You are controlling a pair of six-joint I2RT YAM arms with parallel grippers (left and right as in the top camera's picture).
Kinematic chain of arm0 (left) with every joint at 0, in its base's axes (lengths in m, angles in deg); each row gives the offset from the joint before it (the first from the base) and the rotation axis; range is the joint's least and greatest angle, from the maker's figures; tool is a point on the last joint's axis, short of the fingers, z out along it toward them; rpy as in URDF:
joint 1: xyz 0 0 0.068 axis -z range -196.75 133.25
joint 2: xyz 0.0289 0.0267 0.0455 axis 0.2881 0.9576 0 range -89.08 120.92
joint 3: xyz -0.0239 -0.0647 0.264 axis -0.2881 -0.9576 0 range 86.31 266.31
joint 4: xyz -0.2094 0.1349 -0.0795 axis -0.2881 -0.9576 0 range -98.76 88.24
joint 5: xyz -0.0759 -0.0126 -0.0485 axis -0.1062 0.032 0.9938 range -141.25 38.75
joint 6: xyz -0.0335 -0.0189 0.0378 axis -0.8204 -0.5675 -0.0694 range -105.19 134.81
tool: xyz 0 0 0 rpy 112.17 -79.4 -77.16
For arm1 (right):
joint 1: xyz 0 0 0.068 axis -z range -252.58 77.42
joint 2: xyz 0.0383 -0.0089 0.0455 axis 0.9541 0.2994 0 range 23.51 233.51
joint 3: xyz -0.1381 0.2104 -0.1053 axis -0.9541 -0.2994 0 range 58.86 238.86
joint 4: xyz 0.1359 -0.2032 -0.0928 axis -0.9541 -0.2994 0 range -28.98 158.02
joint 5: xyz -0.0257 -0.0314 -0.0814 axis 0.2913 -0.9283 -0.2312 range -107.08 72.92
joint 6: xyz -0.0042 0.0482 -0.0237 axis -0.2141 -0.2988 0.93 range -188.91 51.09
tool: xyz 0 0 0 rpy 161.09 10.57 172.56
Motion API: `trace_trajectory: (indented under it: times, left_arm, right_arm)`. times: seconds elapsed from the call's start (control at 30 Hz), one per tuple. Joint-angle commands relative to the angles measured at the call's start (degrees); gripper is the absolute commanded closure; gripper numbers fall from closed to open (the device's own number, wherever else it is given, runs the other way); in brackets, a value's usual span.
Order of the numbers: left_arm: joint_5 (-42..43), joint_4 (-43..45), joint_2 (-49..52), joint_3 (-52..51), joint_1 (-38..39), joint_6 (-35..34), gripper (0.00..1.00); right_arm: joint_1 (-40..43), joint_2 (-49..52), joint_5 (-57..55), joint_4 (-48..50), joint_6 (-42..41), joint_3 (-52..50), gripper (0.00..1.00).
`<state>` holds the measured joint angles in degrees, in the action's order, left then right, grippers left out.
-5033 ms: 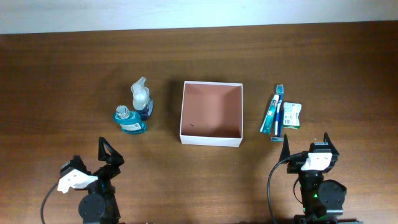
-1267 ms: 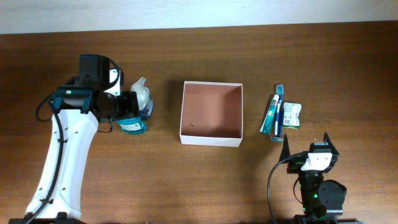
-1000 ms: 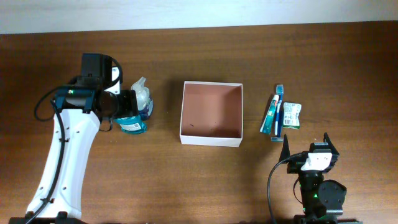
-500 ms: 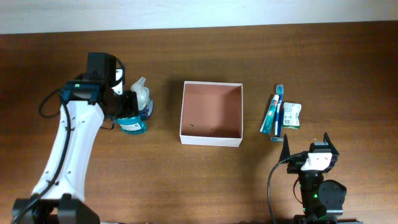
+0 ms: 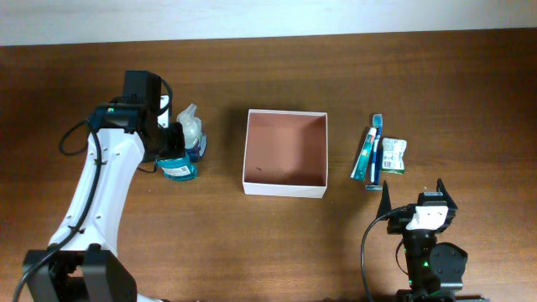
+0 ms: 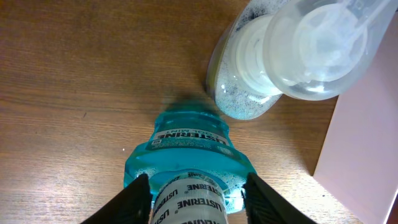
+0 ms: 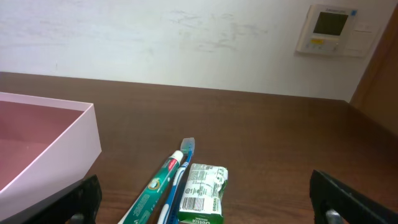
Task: Pack container
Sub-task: 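Close the left gripper on the Listerine bottle neck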
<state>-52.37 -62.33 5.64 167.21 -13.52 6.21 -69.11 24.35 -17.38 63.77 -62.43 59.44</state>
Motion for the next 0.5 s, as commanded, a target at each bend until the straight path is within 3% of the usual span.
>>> trace_trajectory:
  times: [0.0, 0.17, 0.27, 0.47]
  left_arm:
    - [-0.63, 0.15, 0.52, 0.39, 0.15, 0.37, 0.52]
    - [-0.63, 0.11, 0.52, 0.39, 0.15, 0.37, 0.54]
    - [-0.63, 0.07, 0.52, 0.39, 0.15, 0.37, 0.62]
    - [-1.77, -0.76, 0.52, 0.39, 0.15, 0.68, 0.62]
  right_arm:
    - [0.33, -0.44, 0.28, -0.33, 0.17, -0.26, 0.02]
    - [0.33, -0.44, 0.28, -0.33, 0.17, -0.26, 0.02]
    - [0.33, -0.44, 0.28, -0.33, 0.15, -0.26, 0.02]
    - [0.33, -0.44, 0.28, -0.33, 0.17, -0.26, 0.02]
